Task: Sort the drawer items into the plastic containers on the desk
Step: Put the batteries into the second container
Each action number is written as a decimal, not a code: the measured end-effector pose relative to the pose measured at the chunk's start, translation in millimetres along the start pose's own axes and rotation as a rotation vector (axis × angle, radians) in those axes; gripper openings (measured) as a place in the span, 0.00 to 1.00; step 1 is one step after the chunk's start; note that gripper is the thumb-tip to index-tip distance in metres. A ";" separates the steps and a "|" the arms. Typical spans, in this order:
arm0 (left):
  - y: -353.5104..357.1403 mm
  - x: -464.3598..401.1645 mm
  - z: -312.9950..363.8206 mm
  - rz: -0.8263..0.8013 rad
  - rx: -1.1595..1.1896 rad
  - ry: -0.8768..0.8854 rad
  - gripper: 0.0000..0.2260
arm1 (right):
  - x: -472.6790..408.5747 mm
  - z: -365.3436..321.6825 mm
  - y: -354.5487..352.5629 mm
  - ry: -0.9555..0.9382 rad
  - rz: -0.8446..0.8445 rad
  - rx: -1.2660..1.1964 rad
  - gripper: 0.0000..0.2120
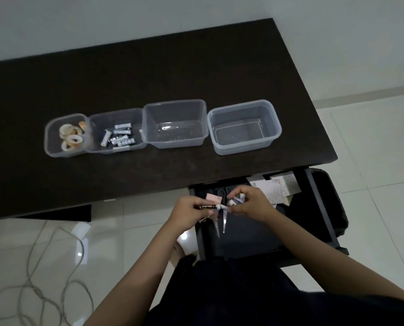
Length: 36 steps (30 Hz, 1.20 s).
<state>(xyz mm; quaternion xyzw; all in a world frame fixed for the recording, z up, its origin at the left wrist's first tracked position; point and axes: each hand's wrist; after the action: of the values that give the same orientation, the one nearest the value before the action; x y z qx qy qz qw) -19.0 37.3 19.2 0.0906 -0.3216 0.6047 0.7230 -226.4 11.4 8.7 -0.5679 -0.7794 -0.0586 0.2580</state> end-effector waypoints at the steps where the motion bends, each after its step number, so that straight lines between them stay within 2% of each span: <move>1: -15.6 0.0 5.3 0.016 0.035 0.014 0.14 | -3.8 -13.8 8.0 -0.041 0.032 -0.005 0.15; 5: -83.9 -1.1 27.4 0.127 0.173 0.085 0.16 | -20.1 -70.0 46.7 -0.128 0.114 -0.119 0.16; 9: -158.3 -10.8 43.3 0.290 0.282 0.119 0.15 | -41.2 -127.2 88.6 -0.225 0.142 -0.113 0.14; 13: -223.3 -28.5 55.9 0.443 0.231 0.150 0.13 | -73.6 -178.6 132.6 -0.273 0.197 -0.064 0.14; 16: -256.4 -50.0 57.0 0.499 0.135 0.161 0.12 | -97.3 -206.4 160.6 -0.301 0.209 0.027 0.14; 24: -283.0 -80.1 49.7 0.463 0.034 0.103 0.10 | -140.4 -229.2 201.0 -0.213 0.247 0.235 0.16; 32: -279.8 -64.3 33.0 0.508 0.082 0.208 0.08 | -143.8 -224.7 204.9 -0.258 0.152 0.160 0.21; 36: -257.5 -48.4 24.6 0.523 0.130 0.279 0.06 | -131.4 -218.5 196.4 -0.311 0.163 0.075 0.22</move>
<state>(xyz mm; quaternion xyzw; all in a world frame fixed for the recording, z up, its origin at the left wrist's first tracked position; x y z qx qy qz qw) 209.4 -79.9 76.9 -0.0333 -0.1924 0.7962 0.5726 55.9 -116.6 95.3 -0.6216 -0.7628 0.0803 0.1590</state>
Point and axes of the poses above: each hand's wrist, its own x-axis away from the middle knuckle, its own y-axis out of the palm, z = x × y, and after that the axes turned 2 degrees about z, right-handed
